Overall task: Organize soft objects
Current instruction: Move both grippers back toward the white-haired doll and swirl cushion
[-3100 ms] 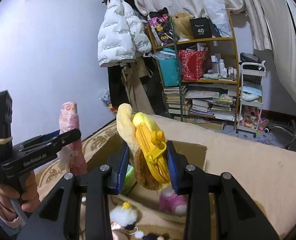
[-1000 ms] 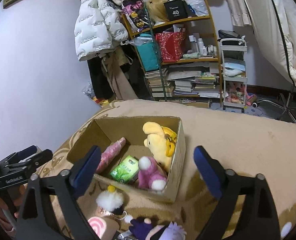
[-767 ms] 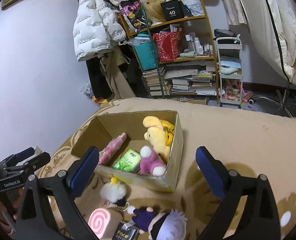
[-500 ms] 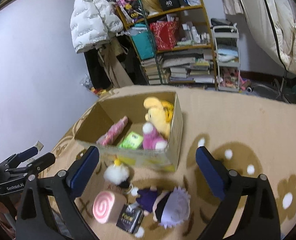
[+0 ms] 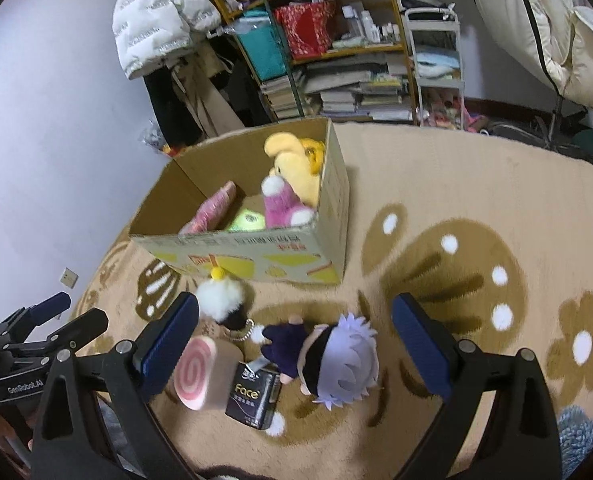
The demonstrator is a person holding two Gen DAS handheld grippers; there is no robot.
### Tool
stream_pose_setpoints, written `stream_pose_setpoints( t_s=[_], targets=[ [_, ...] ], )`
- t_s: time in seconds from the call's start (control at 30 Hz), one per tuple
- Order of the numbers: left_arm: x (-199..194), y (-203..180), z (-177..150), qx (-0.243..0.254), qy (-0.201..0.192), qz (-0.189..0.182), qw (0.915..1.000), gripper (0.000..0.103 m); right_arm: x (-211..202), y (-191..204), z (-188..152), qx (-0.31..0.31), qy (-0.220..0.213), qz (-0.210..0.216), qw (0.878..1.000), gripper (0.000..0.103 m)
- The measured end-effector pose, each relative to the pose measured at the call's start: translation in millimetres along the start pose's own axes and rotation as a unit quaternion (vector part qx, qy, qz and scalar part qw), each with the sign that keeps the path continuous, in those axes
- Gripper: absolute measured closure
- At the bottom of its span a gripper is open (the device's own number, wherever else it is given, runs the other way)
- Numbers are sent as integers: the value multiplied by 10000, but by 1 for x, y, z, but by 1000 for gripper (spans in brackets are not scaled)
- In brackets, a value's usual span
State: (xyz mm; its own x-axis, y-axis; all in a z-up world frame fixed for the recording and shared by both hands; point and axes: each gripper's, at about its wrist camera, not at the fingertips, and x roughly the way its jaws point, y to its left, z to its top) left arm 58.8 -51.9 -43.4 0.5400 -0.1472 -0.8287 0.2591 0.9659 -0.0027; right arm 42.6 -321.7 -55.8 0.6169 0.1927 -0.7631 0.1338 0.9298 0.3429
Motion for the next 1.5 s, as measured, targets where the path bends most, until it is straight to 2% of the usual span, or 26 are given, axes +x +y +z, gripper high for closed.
stream_pose_setpoints(
  t_s=[0.27,0.57,0.87,1.27,1.47,1.5],
  targets=[
    [28,-7,-5,47,483,-213,9986,2,22,-9,-4,161,386,-63,9991,2],
    [51,-22,-10,194,881,-426,9950,2,49,-20,-9,397,878,-265,9950,3],
    [68,-36,-17,450,1212,-525,9902,2,71,-26,-16,540,1308,-285,9895,3],
    [96,-43,-28,630,1739,-356,9821,2,103,-31,-31,666,1986,-334,9773,3],
    [105,-46,-32,689,1867,-338,9794,3,107,-29,-33,602,2029,-351,9767,14],
    [107,-46,-33,695,1889,-331,9790,3,107,-29,-33,606,2029,-321,9768,21]
  ],
)
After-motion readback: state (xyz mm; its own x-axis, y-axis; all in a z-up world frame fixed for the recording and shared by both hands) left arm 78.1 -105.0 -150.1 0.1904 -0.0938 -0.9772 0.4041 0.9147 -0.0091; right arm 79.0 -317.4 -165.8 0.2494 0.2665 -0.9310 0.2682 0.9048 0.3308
